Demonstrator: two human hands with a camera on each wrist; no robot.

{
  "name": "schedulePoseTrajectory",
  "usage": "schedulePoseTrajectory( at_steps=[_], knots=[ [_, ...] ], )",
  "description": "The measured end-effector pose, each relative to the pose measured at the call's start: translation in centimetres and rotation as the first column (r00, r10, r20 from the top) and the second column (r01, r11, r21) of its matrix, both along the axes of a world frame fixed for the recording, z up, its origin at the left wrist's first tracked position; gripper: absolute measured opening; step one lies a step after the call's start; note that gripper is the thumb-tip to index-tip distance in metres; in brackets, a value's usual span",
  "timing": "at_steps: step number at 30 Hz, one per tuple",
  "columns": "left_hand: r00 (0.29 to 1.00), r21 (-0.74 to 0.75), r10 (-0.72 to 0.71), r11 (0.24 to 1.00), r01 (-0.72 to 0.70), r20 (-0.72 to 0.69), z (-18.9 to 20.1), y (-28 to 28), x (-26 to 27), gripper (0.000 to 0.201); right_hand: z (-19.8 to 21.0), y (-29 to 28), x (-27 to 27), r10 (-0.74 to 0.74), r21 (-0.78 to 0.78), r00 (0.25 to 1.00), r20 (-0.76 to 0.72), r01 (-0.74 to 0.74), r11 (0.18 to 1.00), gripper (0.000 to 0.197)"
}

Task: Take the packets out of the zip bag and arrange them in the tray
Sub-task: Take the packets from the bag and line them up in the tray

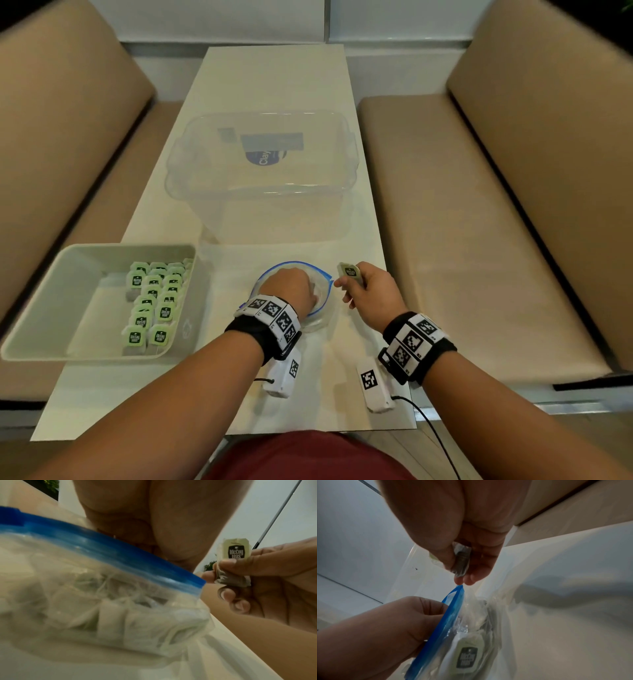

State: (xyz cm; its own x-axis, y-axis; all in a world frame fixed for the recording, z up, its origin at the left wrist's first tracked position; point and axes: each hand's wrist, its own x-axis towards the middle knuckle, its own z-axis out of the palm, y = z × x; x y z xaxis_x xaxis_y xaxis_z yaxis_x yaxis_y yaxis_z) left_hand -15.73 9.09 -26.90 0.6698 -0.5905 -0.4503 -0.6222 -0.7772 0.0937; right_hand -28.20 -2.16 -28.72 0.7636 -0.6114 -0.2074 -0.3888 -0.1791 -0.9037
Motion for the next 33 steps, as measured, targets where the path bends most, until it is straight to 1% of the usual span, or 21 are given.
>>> schedulePoseTrajectory(
  at_steps=[3,5,7,8,10,13,14,17,18,19,21,22,23,25,26,28,30,31,33],
  knots=[
    [1.0,-0.004,0.023,1.0,-0.023,-0.011,0.4,0.0,0.1,0.029,-0.2,0.0,0.1,0.002,-0.021,1.0,-0.021,-0.003,1.0,0.017],
    [0.998,-0.064,0.053,0.997,-0.054,-0.019,0.6,0.4,-0.1,0.027,-0.2,0.1,0.2,0.007,-0.015,1.0,-0.013,-0.007,1.0,0.014],
    [0.99,-0.15,0.115,0.981,-0.127,-0.086,1.2,0.9,0.0,0.021,-0.2,0.2,0.4,0.017,-0.004,1.0,-0.008,-0.017,1.0,0.005],
    [0.981,-0.193,0.148,0.966,-0.171,-0.125,1.6,1.2,0.1,0.016,-0.2,0.4,0.5,0.02,0.002,1.0,-0.003,-0.019,1.0,0.008],
    [0.958,-0.277,0.207,0.926,-0.257,-0.198,2.5,1.7,0.6,0.011,-0.2,0.5,0.7,0.026,0.019,1.0,0.018,-0.026,0.999,0.017],
    [0.896,-0.389,0.241,0.836,-0.387,-0.373,3.3,2.7,1.6,0.004,0.2,0.9,1.1,0.056,0.007,0.997,0.052,-0.057,0.998,0.024],
    [0.876,-0.419,0.233,0.807,-0.417,-0.423,3.6,3.1,1.8,0.001,0.4,1.1,1.3,0.071,-0.001,0.995,0.066,-0.071,0.997,0.023],
    [0.815,-0.486,0.173,0.727,-0.484,-0.553,4.6,3.9,2.2,0.009,1.5,1.7,1.8,0.126,-0.031,0.985,0.116,-0.123,0.992,0.01],
    [0.804,-0.506,0.142,0.711,-0.489,-0.577,4.9,4.2,2.2,0.012,1.9,2.0,1.9,0.16,-0.037,0.979,0.126,-0.157,0.987,0.013],
    [0.802,-0.527,0.111,0.699,-0.483,-0.587,5.4,4.4,2.2,0.013,2.4,2.3,2.1,0.198,-0.035,0.971,0.132,-0.195,0.98,0.022],
    [0.806,-0.567,0.048,0.686,-0.456,-0.59,6.1,5.1,2.2,0.011,3.2,2.7,2.5,0.239,-0.009,0.961,0.141,-0.241,0.971,0.034],
    [0.803,-0.583,0.015,0.68,-0.445,-0.596,6.3,5.5,2.4,0.009,3.7,2.9,2.8,0.242,0.005,0.957,0.161,-0.246,0.969,0.034],
    [0.796,-0.594,-0.017,0.676,-0.436,-0.605,6.6,5.9,2.4,0.009,4.0,3.1,3.1,0.232,0.01,0.955,0.183,-0.238,0.971,0.03],
    [0.796,-0.598,-0.049,0.689,-0.41,-0.603,7.0,6.7,2.7,0.02,4.3,3.4,3.6,0.19,0.01,0.959,0.208,-0.196,0.98,0.019],
    [0.818,-0.609,-0.059,0.698,-0.377,-0.573,7.1,7.1,2.9,0.024,4.5,3.7,3.9,0.174,0.009,0.963,0.207,-0.18,0.984,0.015],
    [0.891,-0.659,-0.065,0.698,-0.281,-0.449,7.3,7.7,3.2,0.018,5.0,4.3,4.5,0.175,0.01,0.965,0.197,-0.181,0.983,0.012],
    [0.951,-0.706,-0.053,0.683,-0.188,-0.304,7.4,8.3,3.9,0.011,5.6,5.2,5.0,0.194,0.002,0.962,0.19,-0.198,0.98,0.02],
    [0.966,-0.728,-0.053,0.669,-0.153,-0.252,7.5,8.7,4.2,0.011,6.0,5.7,5.2,0.199,0.019,0.962,0.188,-0.206,0.978,0.023],
    [0.974,-0.772,-0.039,0.617,-0.152,-0.224,7.7,9.4,4.9,0.011,6.5,6.7,5.8,0.204,0.084,0.96,0.191,-0.223,0.971,0.021]
  ],
)
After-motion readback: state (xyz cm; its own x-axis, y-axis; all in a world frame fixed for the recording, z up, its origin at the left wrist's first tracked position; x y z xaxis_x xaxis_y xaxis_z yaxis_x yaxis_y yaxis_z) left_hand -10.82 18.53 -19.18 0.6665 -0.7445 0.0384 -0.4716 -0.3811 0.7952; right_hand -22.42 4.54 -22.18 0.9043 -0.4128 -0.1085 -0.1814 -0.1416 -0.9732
